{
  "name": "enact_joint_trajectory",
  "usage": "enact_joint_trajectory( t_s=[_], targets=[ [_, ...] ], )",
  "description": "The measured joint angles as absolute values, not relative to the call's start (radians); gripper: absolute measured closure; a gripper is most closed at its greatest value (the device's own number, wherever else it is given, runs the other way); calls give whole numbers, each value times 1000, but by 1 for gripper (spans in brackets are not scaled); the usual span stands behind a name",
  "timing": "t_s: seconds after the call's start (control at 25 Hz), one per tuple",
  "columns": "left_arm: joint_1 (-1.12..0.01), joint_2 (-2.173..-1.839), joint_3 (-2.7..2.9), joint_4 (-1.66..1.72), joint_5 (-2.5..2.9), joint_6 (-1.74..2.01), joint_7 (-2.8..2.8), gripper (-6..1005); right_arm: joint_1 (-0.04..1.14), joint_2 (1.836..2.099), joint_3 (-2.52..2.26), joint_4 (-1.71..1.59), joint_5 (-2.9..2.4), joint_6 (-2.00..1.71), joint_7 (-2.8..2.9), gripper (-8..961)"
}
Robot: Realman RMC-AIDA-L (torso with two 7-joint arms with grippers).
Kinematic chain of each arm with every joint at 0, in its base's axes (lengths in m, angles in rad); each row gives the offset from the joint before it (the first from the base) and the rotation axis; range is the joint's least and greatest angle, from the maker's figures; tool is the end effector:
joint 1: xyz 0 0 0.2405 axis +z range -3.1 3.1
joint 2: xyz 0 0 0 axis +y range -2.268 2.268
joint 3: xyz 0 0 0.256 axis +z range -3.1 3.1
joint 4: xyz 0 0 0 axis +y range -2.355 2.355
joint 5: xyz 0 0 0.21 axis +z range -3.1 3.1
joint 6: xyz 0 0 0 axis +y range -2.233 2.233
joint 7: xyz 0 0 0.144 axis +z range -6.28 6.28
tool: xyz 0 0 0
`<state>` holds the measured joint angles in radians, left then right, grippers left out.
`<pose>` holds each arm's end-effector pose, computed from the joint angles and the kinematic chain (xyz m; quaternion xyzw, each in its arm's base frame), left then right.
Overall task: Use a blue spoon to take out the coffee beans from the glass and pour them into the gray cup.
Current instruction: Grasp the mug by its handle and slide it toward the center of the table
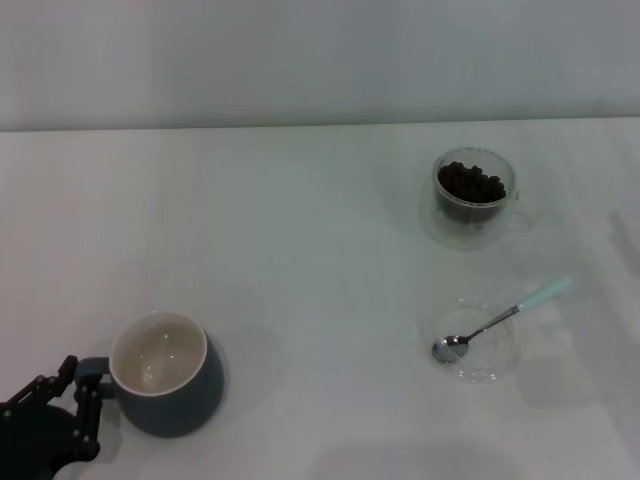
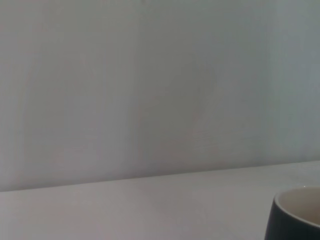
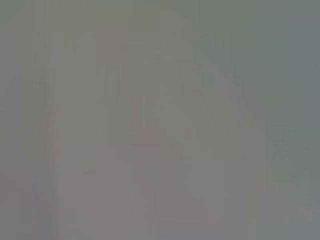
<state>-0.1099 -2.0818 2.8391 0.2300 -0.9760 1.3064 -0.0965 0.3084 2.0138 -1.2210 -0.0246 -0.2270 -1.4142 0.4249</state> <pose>-0.3545 0.1893 -0.0742 -0.7796 -0.2539 -0.2595 0.5103 0.3809 0.2751 0.0501 -0.6413 0.2487 0.3514 0.6351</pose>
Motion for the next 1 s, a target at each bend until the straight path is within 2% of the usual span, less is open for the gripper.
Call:
enact_joint_trajectory(
  t_s=[0.2,0.44,1.0],
  targets=[
    [-118,-2081,2840,230,-974,1305,-95,742,310,2014,-1221,-25,-227,-1408,425,82],
    [-151,-2082,2841,234,-971,1305,-95,867,311,2014,-1221,-26,-227,-1405,425,82],
    [-277,-2089,2843,272,-910,1203,-93,867,314,2014,-1221,-37,-227,-1403,421,83]
  ],
)
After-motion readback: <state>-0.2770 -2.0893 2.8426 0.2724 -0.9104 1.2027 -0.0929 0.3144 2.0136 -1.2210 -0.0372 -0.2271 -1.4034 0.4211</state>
